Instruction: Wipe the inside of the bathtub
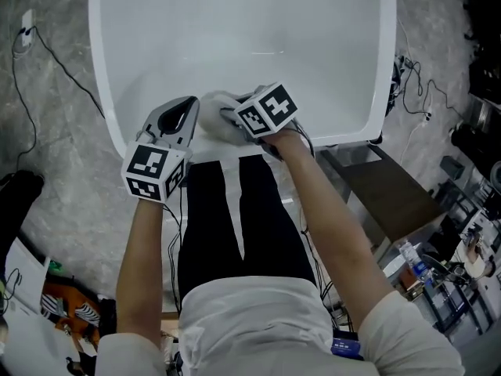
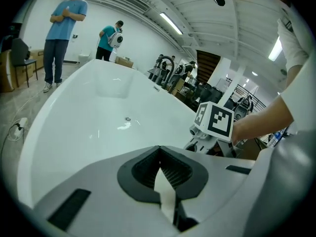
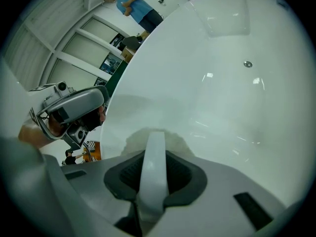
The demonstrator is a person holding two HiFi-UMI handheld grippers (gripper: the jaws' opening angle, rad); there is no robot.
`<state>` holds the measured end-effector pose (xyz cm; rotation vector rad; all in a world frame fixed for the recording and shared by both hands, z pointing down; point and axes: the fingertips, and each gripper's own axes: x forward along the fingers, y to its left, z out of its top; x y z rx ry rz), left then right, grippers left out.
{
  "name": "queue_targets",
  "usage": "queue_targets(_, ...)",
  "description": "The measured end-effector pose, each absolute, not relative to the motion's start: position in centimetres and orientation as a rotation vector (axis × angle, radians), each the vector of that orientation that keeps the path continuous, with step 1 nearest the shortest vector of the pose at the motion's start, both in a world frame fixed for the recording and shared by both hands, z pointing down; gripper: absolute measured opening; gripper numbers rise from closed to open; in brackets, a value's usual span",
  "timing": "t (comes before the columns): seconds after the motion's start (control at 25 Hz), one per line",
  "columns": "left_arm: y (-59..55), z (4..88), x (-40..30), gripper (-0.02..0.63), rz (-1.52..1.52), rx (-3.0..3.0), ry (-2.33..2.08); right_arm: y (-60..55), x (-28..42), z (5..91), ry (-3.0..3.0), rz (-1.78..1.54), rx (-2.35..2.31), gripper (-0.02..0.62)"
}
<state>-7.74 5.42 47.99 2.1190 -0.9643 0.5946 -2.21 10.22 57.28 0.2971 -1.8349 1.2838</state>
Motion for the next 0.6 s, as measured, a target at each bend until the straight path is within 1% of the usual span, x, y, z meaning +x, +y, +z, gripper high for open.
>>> queue_targets(0.6, 6.1, 48.9, -1.7, 0.01, 0.615, 2.158, -0.889, 9.2, 6.4, 56.4, -1.807, 1.28, 0.436, 0.092)
